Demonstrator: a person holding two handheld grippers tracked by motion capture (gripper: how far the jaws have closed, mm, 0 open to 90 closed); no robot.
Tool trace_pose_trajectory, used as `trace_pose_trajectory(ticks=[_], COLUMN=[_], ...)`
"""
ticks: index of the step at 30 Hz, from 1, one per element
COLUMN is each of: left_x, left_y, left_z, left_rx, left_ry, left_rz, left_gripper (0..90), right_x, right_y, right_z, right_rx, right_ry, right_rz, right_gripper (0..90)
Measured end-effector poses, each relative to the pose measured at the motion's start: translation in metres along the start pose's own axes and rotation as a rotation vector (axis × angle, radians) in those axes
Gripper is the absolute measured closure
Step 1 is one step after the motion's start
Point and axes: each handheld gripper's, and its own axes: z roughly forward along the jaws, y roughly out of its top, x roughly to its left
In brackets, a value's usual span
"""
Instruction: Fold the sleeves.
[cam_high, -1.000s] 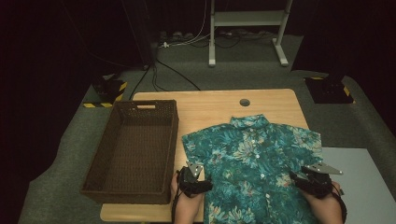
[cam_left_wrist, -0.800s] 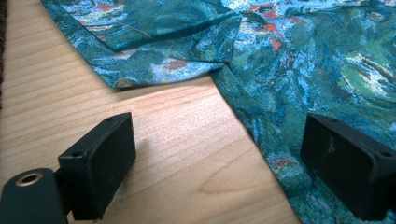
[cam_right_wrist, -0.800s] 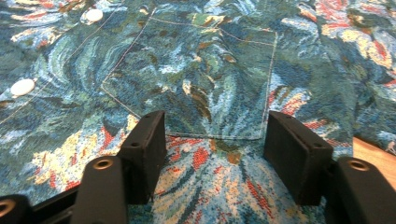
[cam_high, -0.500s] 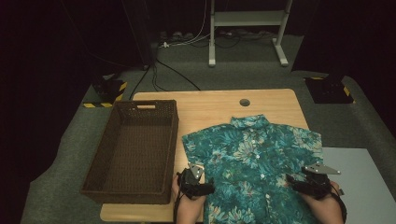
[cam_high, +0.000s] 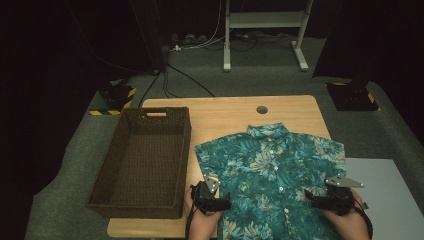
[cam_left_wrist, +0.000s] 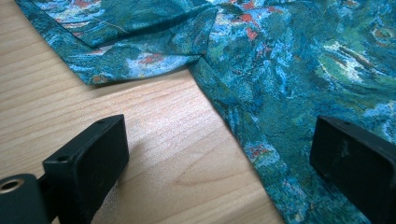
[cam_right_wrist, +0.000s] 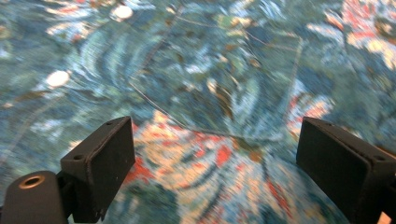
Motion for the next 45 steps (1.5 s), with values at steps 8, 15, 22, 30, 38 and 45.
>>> trace_pose_trajectory(ticks=[8, 15, 22, 30, 38, 45], left_x=[0.000, 0.000, 0.005, 0.007, 0.013, 0.023], left_y=[-0.001, -0.004, 0.004, 0.028, 0.060, 0.080], left_z=[-0.001, -0.005, -0.006, -0.005, 0.002, 0.012], left_rx=[-0.003, -0.023, -0.028, -0.056, -0.069, -0.061], left_ry=[-0.005, -0.016, -0.022, -0.015, -0.004, -0.018], left_rz=[0.001, -0.017, -0.026, -0.021, -0.008, -0.023], left_gripper=[5.3, 7.1, 6.9, 7.4, 9.1, 11.5], right_x=[-0.008, -0.009, -0.009, 0.002, 0.005, 0.006], right_y=[0.001, -0.006, -0.007, -0.006, -0.006, -0.002], right_z=[0.000, 0.003, 0.003, 0.005, 0.004, -0.005], right_rx=[0.022, 0.039, 0.015, 0.014, 0.012, -0.038], right_ry=[-0.005, -0.002, -0.026, -0.070, -0.077, -0.052], right_rz=[0.007, 0.001, 0.029, 0.069, 0.067, -0.008], right_gripper=[12.1, 11.5, 14.5, 14.5, 15.2, 26.5])
